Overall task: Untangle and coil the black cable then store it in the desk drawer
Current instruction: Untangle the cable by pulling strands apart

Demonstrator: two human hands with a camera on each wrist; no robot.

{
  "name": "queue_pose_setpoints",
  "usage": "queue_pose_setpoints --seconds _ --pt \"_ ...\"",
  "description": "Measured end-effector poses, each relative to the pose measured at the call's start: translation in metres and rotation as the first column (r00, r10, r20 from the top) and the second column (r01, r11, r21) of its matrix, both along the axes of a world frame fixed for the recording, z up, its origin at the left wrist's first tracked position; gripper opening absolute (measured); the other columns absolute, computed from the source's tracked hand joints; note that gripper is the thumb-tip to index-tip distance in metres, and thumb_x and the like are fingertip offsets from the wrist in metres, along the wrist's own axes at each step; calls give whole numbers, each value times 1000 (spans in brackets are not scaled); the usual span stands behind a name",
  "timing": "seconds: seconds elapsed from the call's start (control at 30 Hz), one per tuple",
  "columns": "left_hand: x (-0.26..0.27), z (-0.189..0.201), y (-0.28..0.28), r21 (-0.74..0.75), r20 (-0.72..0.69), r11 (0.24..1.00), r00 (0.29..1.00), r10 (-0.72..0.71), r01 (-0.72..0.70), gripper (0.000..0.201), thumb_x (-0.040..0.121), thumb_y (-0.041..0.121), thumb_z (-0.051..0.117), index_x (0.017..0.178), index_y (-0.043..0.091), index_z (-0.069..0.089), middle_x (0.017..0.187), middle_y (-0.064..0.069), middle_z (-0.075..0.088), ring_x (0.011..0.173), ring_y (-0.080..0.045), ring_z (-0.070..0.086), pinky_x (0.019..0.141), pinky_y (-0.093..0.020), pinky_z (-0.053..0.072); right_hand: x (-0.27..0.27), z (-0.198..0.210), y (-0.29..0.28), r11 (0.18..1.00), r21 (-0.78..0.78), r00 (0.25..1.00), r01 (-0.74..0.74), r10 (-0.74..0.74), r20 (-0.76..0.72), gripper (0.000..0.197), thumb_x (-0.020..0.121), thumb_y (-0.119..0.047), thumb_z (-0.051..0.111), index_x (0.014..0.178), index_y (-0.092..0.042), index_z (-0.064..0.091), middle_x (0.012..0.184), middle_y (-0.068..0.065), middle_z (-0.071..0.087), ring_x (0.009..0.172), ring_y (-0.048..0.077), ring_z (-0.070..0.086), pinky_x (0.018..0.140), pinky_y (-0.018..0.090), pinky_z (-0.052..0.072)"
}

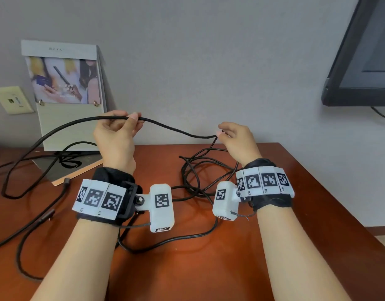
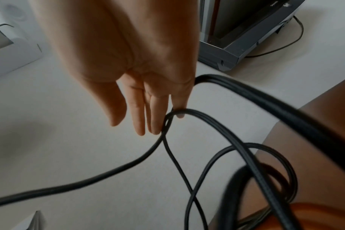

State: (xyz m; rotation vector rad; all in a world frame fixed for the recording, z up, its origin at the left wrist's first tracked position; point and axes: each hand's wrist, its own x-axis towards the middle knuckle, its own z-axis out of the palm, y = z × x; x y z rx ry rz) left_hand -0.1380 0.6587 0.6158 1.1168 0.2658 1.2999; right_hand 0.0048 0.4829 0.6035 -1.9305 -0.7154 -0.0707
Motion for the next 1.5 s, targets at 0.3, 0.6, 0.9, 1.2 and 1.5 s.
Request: queue_pose_setpoints --seconds 0.3,0.6,0.9,1.2,1.5 --pt "-8 15 -13 -24 -29 999 999 -37 36 19 86 -8 59 83 9 51 61 -1 64 66 -7 69 73 -24 57 -26 24 7 865 -319 845 387 -194 499 28 95 -30 48 96 -14 71 93 5 71 91 26 61 85 32 35" --pt "-23 30 -32 -73 -49 993 994 -101 97 21 85 -12 57 81 7 49 68 -6 55 66 -11 67 69 -22 57 -59 10 25 939 -341 901 -39 180 395 23 95 -27 50 100 -7 59 99 10 66 95 29 59 82 39 46" --pt "-71 29 -15 -162 -61 987 998 -19 9 26 85 -14 55 73 8 48 75 -13 58 58 -13 65 69 -22 58 -63 9 -13 888 -457 757 54 262 599 28 99 -30 43 83 -8 50 83 10 59 76 29 52 70 35 36" --pt "-68 20 -51 -100 -43 984 987 -153 148 22 88 -8 54 86 10 43 73 -12 63 58 -13 66 64 -21 55 -85 10 -13 882 -465 697 77 286 657 29 100 -30 37 88 -11 54 85 6 61 79 28 56 64 33 39" --pt "-66 -6 -61 -137 -124 985 985 -120 102 19 90 -9 52 85 9 46 78 -12 63 70 -15 66 65 -18 56 -86 10 -21 898 -434 799 79 203 566 33 95 -39 47 87 -10 59 74 7 57 72 27 53 61 30 39"
